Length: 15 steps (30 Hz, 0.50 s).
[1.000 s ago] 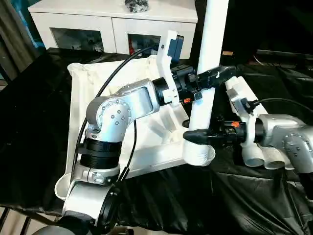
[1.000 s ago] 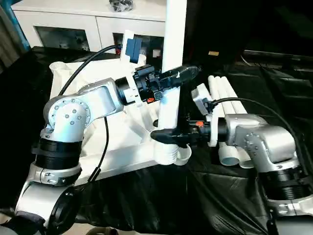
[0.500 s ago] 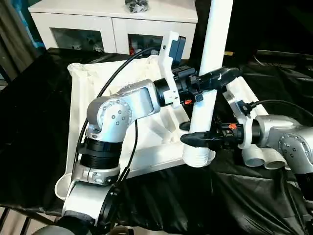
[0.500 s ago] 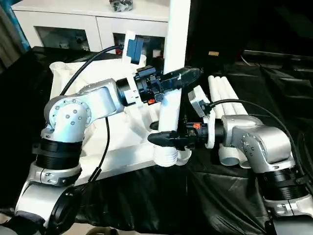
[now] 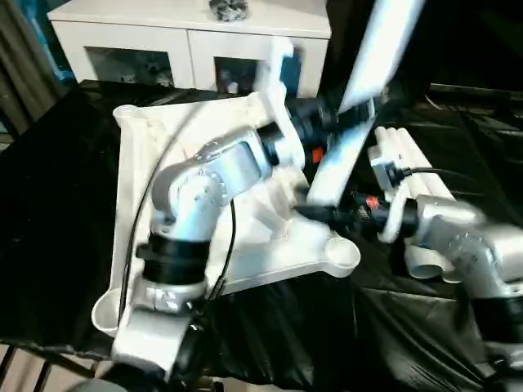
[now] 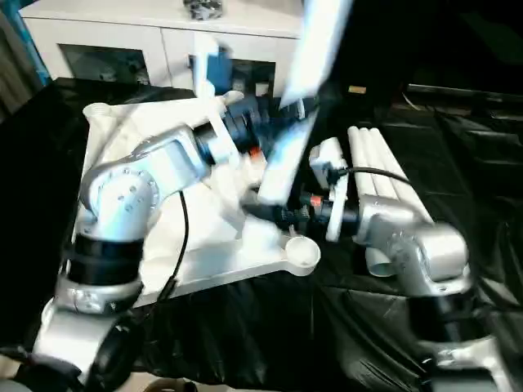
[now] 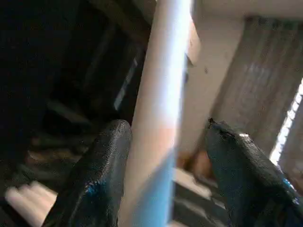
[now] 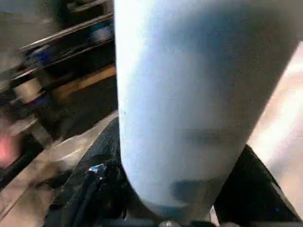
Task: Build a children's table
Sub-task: Pick table leg
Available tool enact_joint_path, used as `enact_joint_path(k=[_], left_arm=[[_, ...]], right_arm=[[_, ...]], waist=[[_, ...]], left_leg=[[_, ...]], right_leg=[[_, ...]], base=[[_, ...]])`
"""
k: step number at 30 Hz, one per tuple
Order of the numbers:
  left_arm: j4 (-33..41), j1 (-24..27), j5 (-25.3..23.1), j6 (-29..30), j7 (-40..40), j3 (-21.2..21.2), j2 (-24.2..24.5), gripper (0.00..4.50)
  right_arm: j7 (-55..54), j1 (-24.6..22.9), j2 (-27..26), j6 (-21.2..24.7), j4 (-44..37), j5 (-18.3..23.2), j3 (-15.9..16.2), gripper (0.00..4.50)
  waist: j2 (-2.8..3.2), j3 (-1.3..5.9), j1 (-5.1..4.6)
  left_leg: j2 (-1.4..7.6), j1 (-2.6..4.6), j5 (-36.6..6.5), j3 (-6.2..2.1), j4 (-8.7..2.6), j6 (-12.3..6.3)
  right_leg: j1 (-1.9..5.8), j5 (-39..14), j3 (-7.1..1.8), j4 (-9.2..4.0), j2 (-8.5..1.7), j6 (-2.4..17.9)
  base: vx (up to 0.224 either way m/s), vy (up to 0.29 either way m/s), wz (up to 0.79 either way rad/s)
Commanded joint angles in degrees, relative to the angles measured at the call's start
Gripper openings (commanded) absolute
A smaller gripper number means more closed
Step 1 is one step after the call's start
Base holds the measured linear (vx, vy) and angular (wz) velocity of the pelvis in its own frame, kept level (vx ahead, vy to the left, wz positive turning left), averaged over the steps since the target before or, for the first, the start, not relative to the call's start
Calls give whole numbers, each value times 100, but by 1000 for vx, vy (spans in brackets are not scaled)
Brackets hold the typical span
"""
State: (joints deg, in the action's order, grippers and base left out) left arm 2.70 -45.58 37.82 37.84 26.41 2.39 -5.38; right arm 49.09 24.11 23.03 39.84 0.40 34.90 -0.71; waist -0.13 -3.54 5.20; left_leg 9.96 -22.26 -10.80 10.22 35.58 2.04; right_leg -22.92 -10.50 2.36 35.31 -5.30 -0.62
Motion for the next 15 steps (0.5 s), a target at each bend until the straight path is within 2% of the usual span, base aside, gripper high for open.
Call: enact_joint_path(k=[1, 2, 3, 4, 5, 6, 7, 8, 9, 10, 11, 12, 13, 14, 15], left_arm=[[232, 53, -286, -249, -244, -58, -1, 285], [232, 53, -286, -249, -244, -58, -1, 285], [354, 164, -425, -342, -84, -197, 165, 285], [549, 411, -624, -388, 367, -530, 593, 285], [549, 411, -624, -388, 367, -530, 593, 285], [615, 521, -695, -363, 575, -683, 799, 285], [681, 951, -1248, -513, 1179, -1442, 1631, 285], [656, 1121, -1537, -666, 1386, -1775, 1959, 285], [654, 1132, -1555, -675, 1399, -1796, 1980, 285], [525, 1451, -2117, -975, 1803, -2446, 2592, 285], [437, 1579, -2318, -1090, 1973, -2705, 2822, 285], [380, 1658, -2438, -1159, 2078, -2863, 2961, 285], [342, 1724, -2454, -1079, 2102, -2942, 3041, 285], [306, 1762, -2469, -1049, 2080, -2974, 3058, 285], [230, 1839, -2504, -1030, 2046, -3020, 3072, 285]], right_arm=[[-415, -116, -88, -421, -26, -246, -204, 191], [-415, -116, -88, -421, -26, -246, -204, 191], [-661, -190, -182, -687, -6, -416, -249, 191], [-987, -274, -178, -654, 35, -613, -279, 191], [-987, -274, -178, -654, 35, -613, -279, 191], [-1061, -283, -109, -461, 63, -639, -270, 191], [-1209, -449, -126, -570, 27, -702, -384, 191], [-1272, -534, -164, -676, -30, -740, -427, 191], [-1276, -539, -166, -683, -33, -743, -430, 191], [-1392, -703, -217, -716, -225, -798, -462, 191], [-1411, -764, -211, -702, -298, -819, -452, 191], [-1419, -801, -205, -693, -341, -835, -444, 191], [-1426, -827, -203, -649, -376, -831, -433, 191], [-1429, -842, -196, -649, -382, -836, -414, 191], [-1471, -875, -193, -692, -390, -870, -365, 191]], waist=[[-108, 454, -8], [-109, 451, -7], [-106, 447, 3], [-126, 444, -11], [-110, 430, -40], [-110, 430, -40], [-86, 427, -42], [-74, 410, -70], [-44, 412, -51], [-43, 420, -72], [-23, 422, -62], [-17, 424, -90], [42, 431, -88], [17, 426, -106], [18, 425, -98]], left_leg=[[256, 87, -448, -62, -402, -254], [258, 82, -444, -63, -404, -248], [253, 85, -467, -71, -410, -233], [247, 85, -486, -64, -414, -212], [235, 69, -483, -65, -436, -185], [235, 69, -483, -65, -436, -185], [244, 108, -566, -68, -441, -115], [249, 104, -691, -60, -469, -86], [250, 126, -764, -75, -473, -35], [253, 132, -787, -70, -481, 36], [243, 130, -787, -77, -481, 56], [249, 134, -813, -72, -500, 93], [248, 147, -869, -79, -505, 172], [248, 144, -949, -72, -512, 231], [251, 155, -1005, -67, -513, 246]], right_leg=[[316, -527, -166, -354, -255, 1444], [316, -555, -167, -361, -262, 1399], [309, -678, -166, -371, -271, 1309], [298, -799, -164, -380, -261, 1229], [304, -932, -165, -381, -240, 1137], [304, -932, -165, -381, -240, 1137], [269, -1058, -168, -396, -235, 1075], [248, -1239, -183, -404, -220, 948], [228, -1327, -177, -410, -226, 894], [226, -1316, -184, -413, -219, 840], [222, -1319, -181, -416, -209, 795], [213, -1255, -190, -397, -198, 759], [207, -1183, -187, -373, -199, 787], [210, -1110, -185, -375, -201, 875], [204, -1102, -189, -379, -204, 918]], base=[[0, 0, 0], [0, 0, 0], [0, 0, 0], [0, 0, 0], [0, 0, 0], [0, 0, 0], [0, 0, 0], [0, 0, 0], [0, 0, 0], [0, 0, 0], [0, 0, 0], [0, 0, 0], [0, 0, 0], [0, 0, 0], [0, 0, 0]])
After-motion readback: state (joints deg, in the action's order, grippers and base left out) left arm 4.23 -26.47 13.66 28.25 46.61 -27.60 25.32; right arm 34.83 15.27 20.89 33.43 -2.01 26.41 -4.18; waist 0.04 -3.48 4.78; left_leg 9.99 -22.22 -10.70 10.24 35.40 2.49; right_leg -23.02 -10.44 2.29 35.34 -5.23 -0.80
